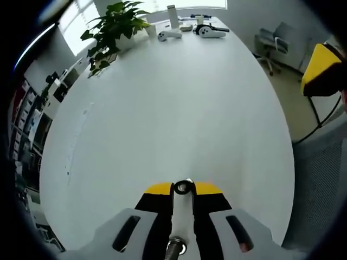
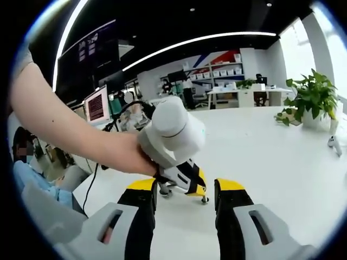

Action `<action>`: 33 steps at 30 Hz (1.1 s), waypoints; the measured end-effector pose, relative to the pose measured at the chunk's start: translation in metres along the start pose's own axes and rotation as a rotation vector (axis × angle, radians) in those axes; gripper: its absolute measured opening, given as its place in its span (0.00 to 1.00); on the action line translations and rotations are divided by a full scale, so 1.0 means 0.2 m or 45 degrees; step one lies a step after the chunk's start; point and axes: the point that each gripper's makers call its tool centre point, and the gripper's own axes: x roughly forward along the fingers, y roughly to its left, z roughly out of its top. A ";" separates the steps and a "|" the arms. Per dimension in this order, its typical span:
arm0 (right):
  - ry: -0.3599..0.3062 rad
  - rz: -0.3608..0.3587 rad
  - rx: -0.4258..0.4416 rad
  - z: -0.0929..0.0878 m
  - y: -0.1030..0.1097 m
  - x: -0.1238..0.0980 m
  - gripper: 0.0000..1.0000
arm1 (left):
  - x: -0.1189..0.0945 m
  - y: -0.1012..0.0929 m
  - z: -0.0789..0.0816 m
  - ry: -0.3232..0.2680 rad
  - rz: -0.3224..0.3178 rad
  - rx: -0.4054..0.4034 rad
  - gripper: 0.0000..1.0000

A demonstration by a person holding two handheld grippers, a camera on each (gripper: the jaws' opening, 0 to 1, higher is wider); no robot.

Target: Place the washer onto the threaded stud by aligning its center hole with the stud, sliding it down to the base, and recovering from edge contact or off-axis alignment until the washer reaches the visible bottom stop.

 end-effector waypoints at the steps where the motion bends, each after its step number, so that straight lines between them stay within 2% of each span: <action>1: -0.002 0.000 -0.001 0.00 0.00 0.00 0.45 | 0.00 0.00 0.00 -0.001 -0.003 0.000 0.11; 16: -0.001 -0.001 0.004 0.00 0.00 0.00 0.45 | 0.00 0.01 -0.01 0.003 -0.006 -0.010 0.14; 21: -0.006 -0.003 0.008 0.00 0.00 0.00 0.45 | -0.02 0.00 0.01 -0.026 -0.001 -0.023 0.14; 28: -0.023 -0.002 -0.018 0.02 0.00 0.00 0.45 | -0.12 0.03 0.02 -0.120 0.048 -0.074 0.14; 31: -0.032 0.007 -0.036 0.03 0.02 0.00 0.45 | -0.16 0.04 -0.02 -0.157 0.048 -0.154 0.14; 33: -0.041 0.020 -0.052 0.04 0.03 0.00 0.45 | -0.21 0.05 -0.04 -0.186 0.081 -0.170 0.14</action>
